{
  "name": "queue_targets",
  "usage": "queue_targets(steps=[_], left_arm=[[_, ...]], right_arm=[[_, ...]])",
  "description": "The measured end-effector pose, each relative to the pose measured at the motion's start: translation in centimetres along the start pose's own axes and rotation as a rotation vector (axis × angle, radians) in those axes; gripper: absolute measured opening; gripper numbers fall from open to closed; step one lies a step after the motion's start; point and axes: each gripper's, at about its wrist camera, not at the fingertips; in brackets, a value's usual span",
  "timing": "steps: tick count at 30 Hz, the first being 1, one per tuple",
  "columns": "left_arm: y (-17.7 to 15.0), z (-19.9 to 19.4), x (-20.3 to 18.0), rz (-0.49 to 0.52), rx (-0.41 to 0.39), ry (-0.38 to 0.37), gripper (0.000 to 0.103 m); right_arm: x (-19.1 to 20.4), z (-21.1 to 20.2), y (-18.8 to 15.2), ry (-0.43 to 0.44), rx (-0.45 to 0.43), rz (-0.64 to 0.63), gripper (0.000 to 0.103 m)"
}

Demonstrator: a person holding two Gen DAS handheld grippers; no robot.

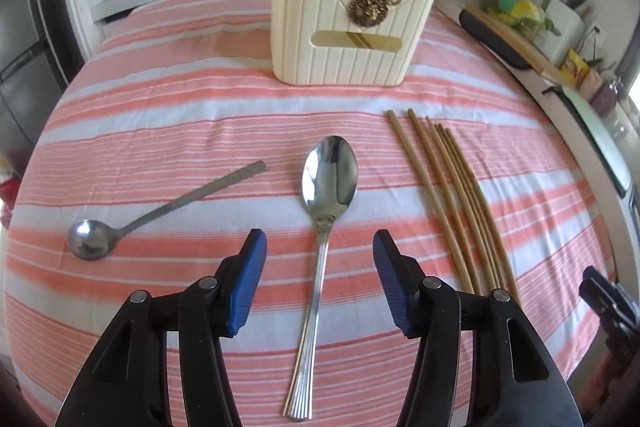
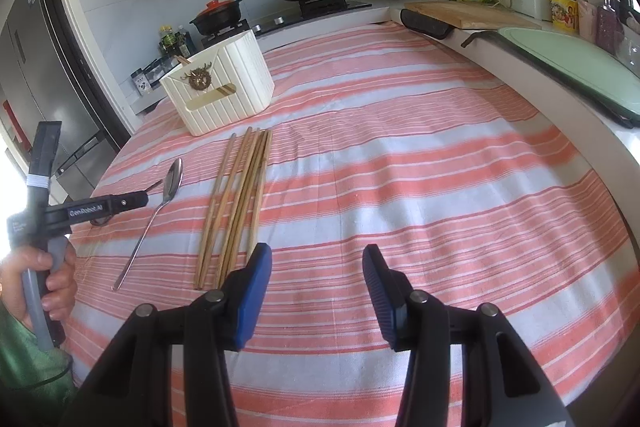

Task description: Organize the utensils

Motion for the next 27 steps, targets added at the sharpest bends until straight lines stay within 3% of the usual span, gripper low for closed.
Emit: queue_targets(steps=[4,6,9,12,14,19,27], left_arm=[[-0.2,0.1,0.6,0.036,0.006,-0.014,0.062],[-0.4,0.2,0.1,0.078,0.004,-0.04,0.069],[-0.3,1.0,-0.6,0.135,0.005,-0.048,0.07],[-0.1,2.2,-0.5,0.131,0.027,-0.045,0.07],[-0.1,3.0,-0.6,0.135,0.046,-0.039,0.07],[-0.3,4.0,-0.7,0.175,0.053,0.009,0.07],[1.0,5.6,-0.9,0.193,0.061,0.05,0.07]], right_arm=[[0.4,1.0,0.6,0.003,0.009,-0.018,0.048],[1.4,1.8,1.4,0.004,0.016,-0.06,0.048],[3.3,3.9,2.8,0.053,0.056,-0.11,0.048],[5.2,6.4,4.1,0.081,0.112,-0.167,0.047],[6.0,8.2,4.6,0.066,0.157,-0.204,0.036],[6.5,11.5,4.8,0.061,0.273,-0.223,0.021],[8.1,12.9,6.0,-0.018,0.317,-0.331,0.016]])
Point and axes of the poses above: each gripper's, at about its wrist camera, not at the fingertips, and z roughly the way its jaws point, x to its left, y to its top, and after that the axes turned 1 degree about z, right-handed
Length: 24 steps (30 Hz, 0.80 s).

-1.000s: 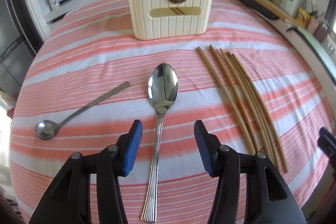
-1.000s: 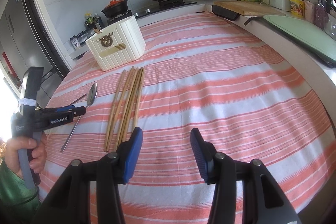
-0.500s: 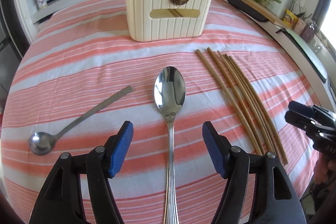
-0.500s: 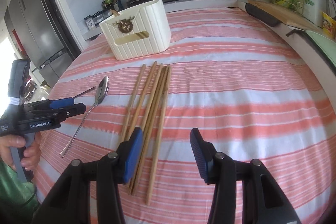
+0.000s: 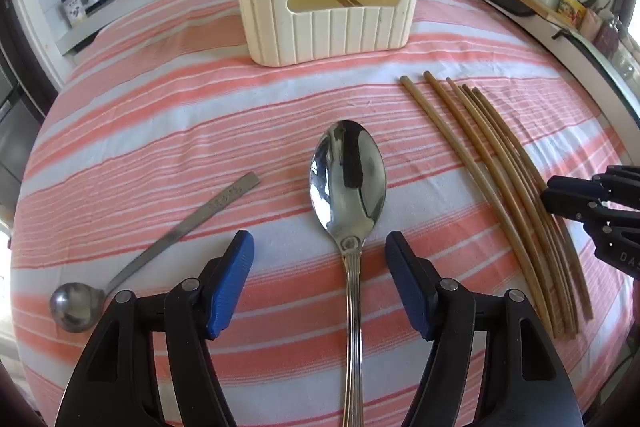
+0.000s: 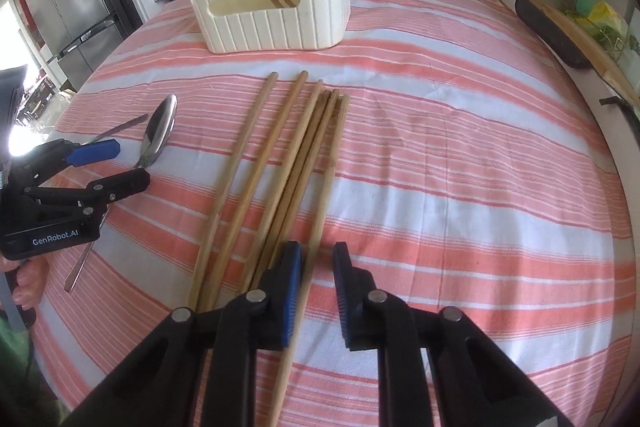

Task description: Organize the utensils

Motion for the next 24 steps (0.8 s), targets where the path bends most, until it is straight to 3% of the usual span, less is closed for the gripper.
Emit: queue_targets(steps=[7,8,9,10,15,24], left_arm=[[1.9,1.2,-1.3,0.031,-0.004,0.038,0.069],[2.2,1.3,-1.4,0.032,-0.005,0.032,0.063],[2.5,1.4,-1.5,0.026,-0.007,0.007,0.048],[2.8,1.5,-1.5,0.023,-0.011,-0.009,0.042],[3.4,1.2,-0.8,-0.001,-0.042,-0.016,0.041],[1.4,-7.9,1.2,-0.078,-0.267,-0.046,0.041]], right_arm=[[-0.9,1.8,3.4,-0.01,-0.001,-0.02,0.016],[-1.0,2.2,4.1,-0.011,0.003,-0.025,0.016],[-1.1,2.6,4.8,-0.007,0.003,-0.025,0.015],[-1.2,3.0,5.5,-0.001,0.006,-0.023,0.013],[-2.2,3.9,8.0,0.046,0.008,0.043,0.007],[-1.0,-5.8,6.3,0.11,-0.255,0.045,0.007]])
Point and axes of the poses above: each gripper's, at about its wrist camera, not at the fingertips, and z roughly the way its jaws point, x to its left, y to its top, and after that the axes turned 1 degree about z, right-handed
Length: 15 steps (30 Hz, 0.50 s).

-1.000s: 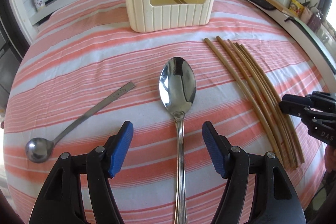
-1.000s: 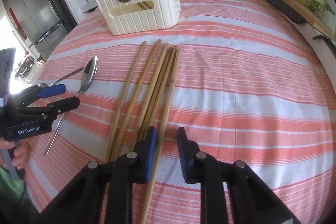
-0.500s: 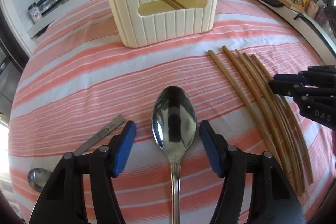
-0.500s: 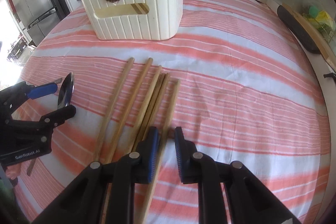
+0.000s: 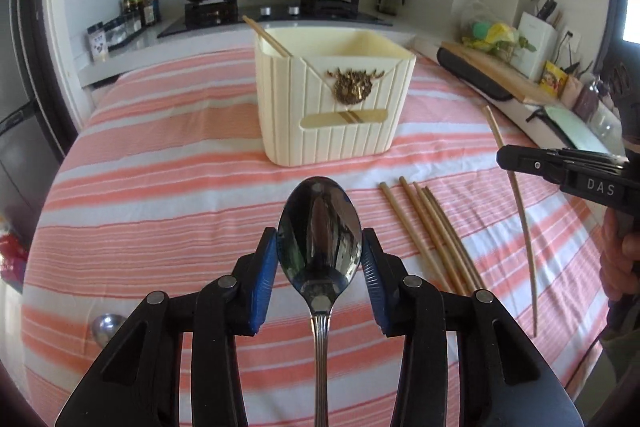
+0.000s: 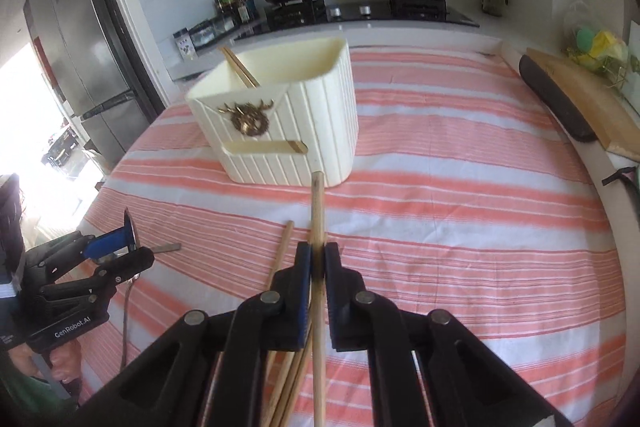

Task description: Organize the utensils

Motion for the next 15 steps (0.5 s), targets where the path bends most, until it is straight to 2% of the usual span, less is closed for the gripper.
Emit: queue_targets(steps=[6,15], left_arm=[[-0.1,-5.6,0.5,-0.029,-0.118,-0.007,0.041],[-0.4,-9.7,0.7,-0.068,-0.189,-0.023,0.041]], right_arm=[[3.2,-6.7,-0.6,0.009,-0.149,-0.069,0.007],[5.3,-12.5,-2.1,-0.005,-0.282,-0.101,0.007]])
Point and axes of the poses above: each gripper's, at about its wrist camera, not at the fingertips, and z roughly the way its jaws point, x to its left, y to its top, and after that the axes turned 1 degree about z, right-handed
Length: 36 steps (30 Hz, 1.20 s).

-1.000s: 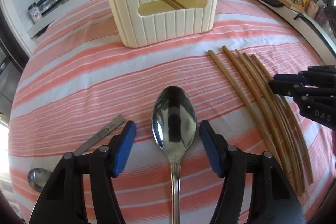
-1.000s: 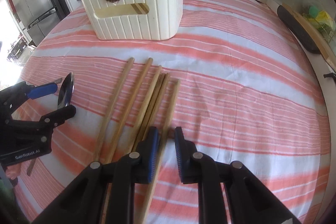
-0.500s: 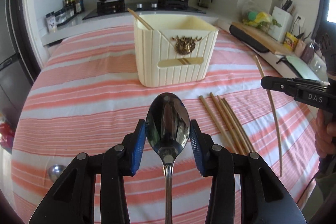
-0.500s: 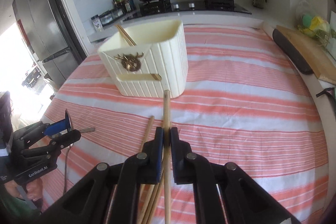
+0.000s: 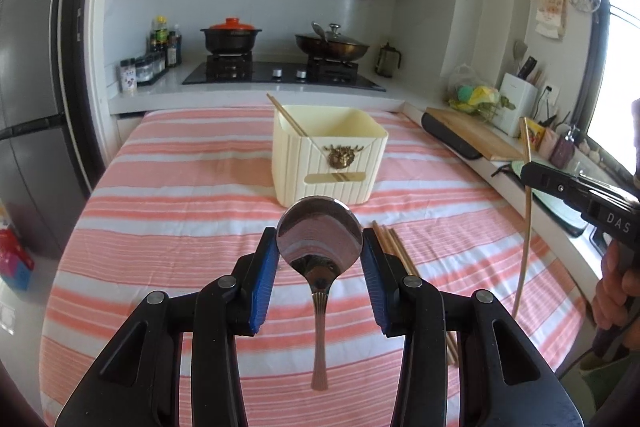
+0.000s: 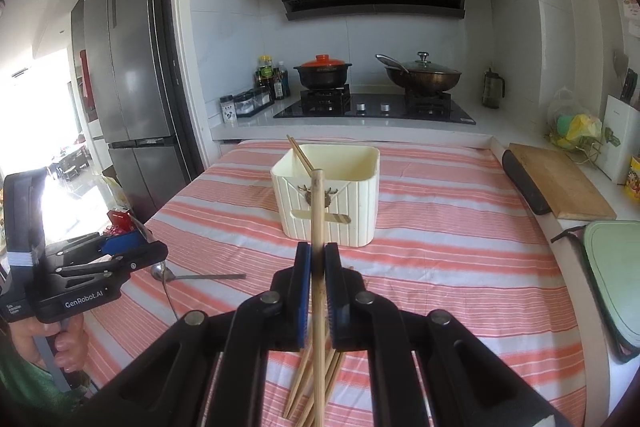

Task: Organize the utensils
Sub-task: 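Lift and carry the tablespoon and chopstick over the cream holder with both grippers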

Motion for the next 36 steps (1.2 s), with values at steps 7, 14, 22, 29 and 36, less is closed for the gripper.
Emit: queue_targets(steps=[7,14,22,29,36], left_arm=[[2.3,-1.2,-0.3,0.0,-0.013,-0.036,0.041],[7.0,0.2,0.2,0.0,0.021,-0.069,0.041],[17.0,1.3,1.4,-0.038,-0.072,-0.097,0.041],[25.0,6.6,2.0,-0.041,-0.152,-0.028,0.041],[25.5,13.7,3.0,-0.056,-0.154,0.036,0.041]], right_arm=[[-0.7,-1.7,1.6,0.027,-0.044,0.034,0.007],[-1.7,2.0,5.1,0.138,0.066,0.087,0.007],[-2.1,6.0,13.5,0.139,-0.057,0.083,0.007],[-2.5,13.1,20.6,0.103,-0.212,0.065,0.007],[-3.0,20.3,21.2,0.057,-0.263,-0.002,0.007]])
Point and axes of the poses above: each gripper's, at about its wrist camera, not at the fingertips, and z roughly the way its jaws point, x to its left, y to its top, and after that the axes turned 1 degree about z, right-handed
